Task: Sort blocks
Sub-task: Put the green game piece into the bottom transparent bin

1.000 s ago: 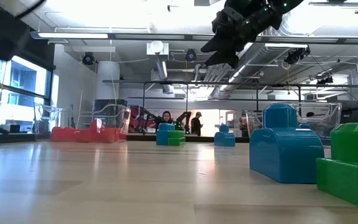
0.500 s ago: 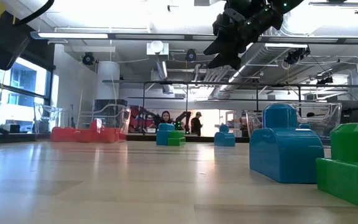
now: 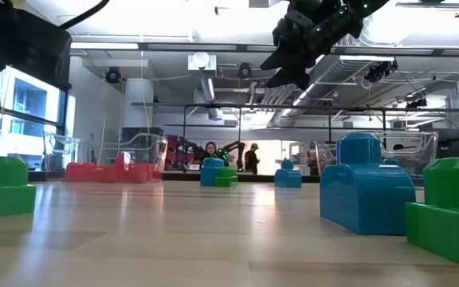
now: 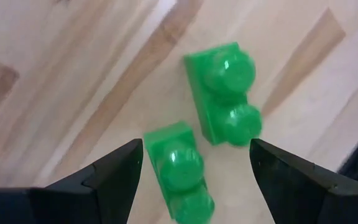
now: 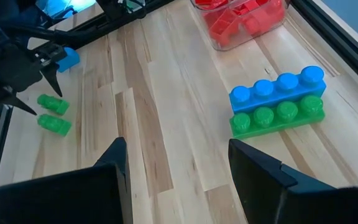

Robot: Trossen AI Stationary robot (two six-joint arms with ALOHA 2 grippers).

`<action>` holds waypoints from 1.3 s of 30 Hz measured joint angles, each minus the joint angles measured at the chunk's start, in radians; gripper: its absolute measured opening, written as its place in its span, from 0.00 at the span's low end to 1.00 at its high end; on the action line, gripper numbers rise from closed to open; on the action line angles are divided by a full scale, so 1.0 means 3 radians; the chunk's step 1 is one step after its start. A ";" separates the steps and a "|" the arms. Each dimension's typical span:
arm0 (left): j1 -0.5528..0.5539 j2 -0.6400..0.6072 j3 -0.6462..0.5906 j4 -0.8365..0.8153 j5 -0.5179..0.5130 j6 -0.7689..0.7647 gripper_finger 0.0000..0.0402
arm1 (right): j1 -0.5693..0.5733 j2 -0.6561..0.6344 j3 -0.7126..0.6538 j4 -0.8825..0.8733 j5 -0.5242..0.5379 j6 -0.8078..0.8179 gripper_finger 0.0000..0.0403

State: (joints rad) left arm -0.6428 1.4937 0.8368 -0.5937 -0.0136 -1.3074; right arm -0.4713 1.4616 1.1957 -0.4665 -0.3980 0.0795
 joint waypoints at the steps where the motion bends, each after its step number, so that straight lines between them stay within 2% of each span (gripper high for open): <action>1: -0.0002 -0.0023 0.0000 -0.0019 0.0051 -0.0032 0.70 | 0.0000 0.0000 0.0000 0.0001 0.0000 0.0017 0.40; 7: -0.0186 -0.0165 0.0005 -0.0375 0.0076 -0.0810 0.70 | 0.0000 0.0000 0.0000 0.0001 0.0000 0.0032 0.40; 10: -0.0276 -0.0099 0.0005 -0.0345 0.0076 -0.1060 0.70 | 0.0000 0.0000 0.0000 0.0001 -0.0001 0.0025 0.40; 16: -0.0252 0.0131 0.0006 -0.0109 0.0127 -0.1016 0.70 | 0.0000 0.0000 0.0000 0.0001 -0.0001 0.0029 0.40; 22: -0.0171 0.0430 0.0006 -0.0186 0.0129 -0.0836 0.70 | 0.0000 0.0000 0.0000 0.0001 -0.0001 0.0022 0.40; 29: -0.0072 0.0579 0.0024 -0.0257 0.0326 -0.0589 0.69 | 0.0000 0.0000 0.0000 -0.0001 0.0002 0.0031 0.40; 32: -0.0035 0.0540 0.0023 -0.0379 0.0338 -0.0574 0.62 | 0.0000 0.0000 0.0000 -0.0005 0.0020 0.0031 0.40; 34: -0.0029 0.0490 0.0015 -0.0405 0.0353 -0.0538 0.52 | 0.0000 0.0000 0.0000 -0.0006 0.0021 0.0031 0.40; 38: 0.0017 0.0284 -0.0013 -0.0607 0.0309 -0.0438 0.24 | 0.0000 0.0000 0.0000 -0.0012 0.0016 0.0034 0.40; 39: 0.0043 0.0174 -0.0005 -0.0654 0.0293 -0.0408 0.22 | 0.0000 -0.0002 0.0000 -0.0010 -0.0005 0.0050 0.40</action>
State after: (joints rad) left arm -0.6298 1.5459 0.8353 -0.7899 0.0744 -1.4297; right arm -0.4713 1.4610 1.1957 -0.4695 -0.3996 0.0946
